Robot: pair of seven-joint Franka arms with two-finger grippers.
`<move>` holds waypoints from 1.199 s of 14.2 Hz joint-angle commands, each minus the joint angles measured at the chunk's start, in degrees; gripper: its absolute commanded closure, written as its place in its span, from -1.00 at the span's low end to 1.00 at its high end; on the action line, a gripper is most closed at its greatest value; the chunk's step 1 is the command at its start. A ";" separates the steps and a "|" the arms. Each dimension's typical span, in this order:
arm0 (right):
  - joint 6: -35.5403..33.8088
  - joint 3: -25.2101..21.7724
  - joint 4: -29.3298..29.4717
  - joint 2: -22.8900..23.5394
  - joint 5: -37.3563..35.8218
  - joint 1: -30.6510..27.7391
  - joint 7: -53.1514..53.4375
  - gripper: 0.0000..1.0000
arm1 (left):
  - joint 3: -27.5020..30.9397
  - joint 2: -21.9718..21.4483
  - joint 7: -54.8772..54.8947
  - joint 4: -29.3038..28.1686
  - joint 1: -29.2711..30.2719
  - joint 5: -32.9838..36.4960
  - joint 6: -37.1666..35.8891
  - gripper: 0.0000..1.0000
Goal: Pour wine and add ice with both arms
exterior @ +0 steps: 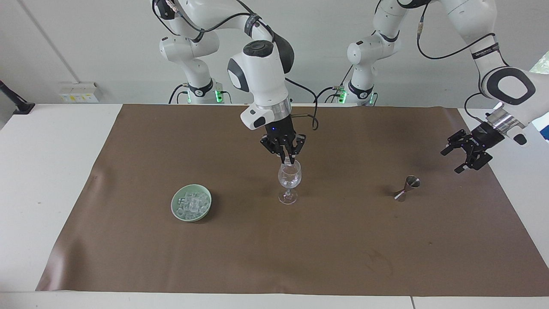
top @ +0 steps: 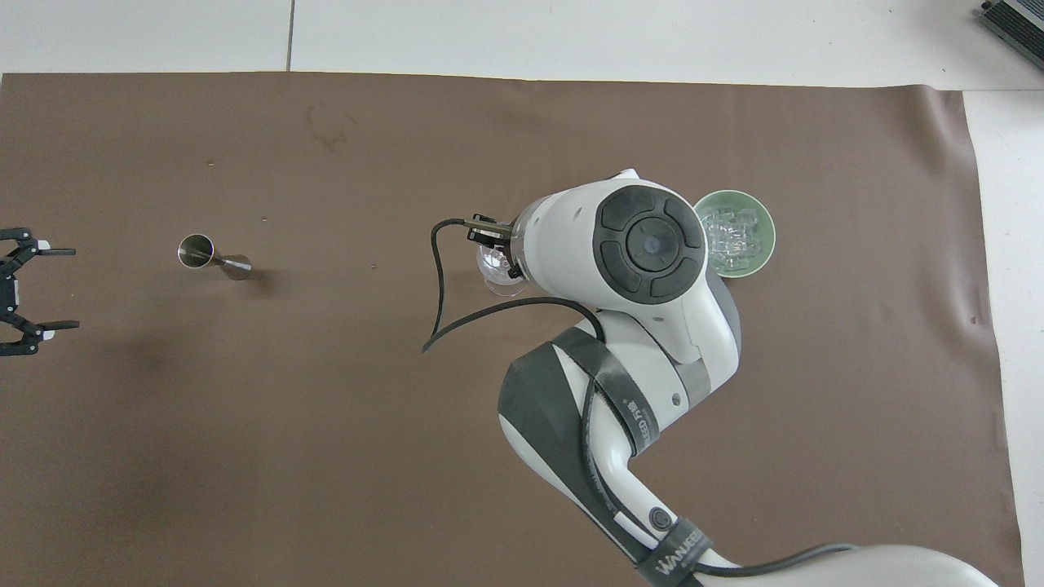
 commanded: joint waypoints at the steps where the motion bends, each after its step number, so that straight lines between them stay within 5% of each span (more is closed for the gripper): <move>1: 1.32 0.54 -0.65 -0.03 -0.38 -0.77 -1.16 1.00 | -0.34 -4.22 2.13 0.62 -1.39 5.53 -1.09 -1.00; 5: 2.98 0.54 -0.47 0.24 -0.38 -0.86 -1.51 1.00 | -0.43 -6.26 6.69 5.09 -6.05 15.90 -1.44 -1.00; 10: 3.25 0.54 -0.56 0.32 -0.30 -0.86 -1.42 1.00 | -0.69 -7.04 26.63 7.21 -9.38 22.32 -3.19 -1.00; 14: 2.99 0.54 -0.56 0.24 -0.21 -0.86 -1.08 1.00 | -0.87 -8.37 29.56 9.48 -13.95 27.42 -5.29 -1.00; 17: 2.81 0.54 -0.65 0.24 -0.21 -0.86 -1.08 0.82 | -1.30 -8.37 31.39 14.23 -15.63 28.93 -10.30 -1.00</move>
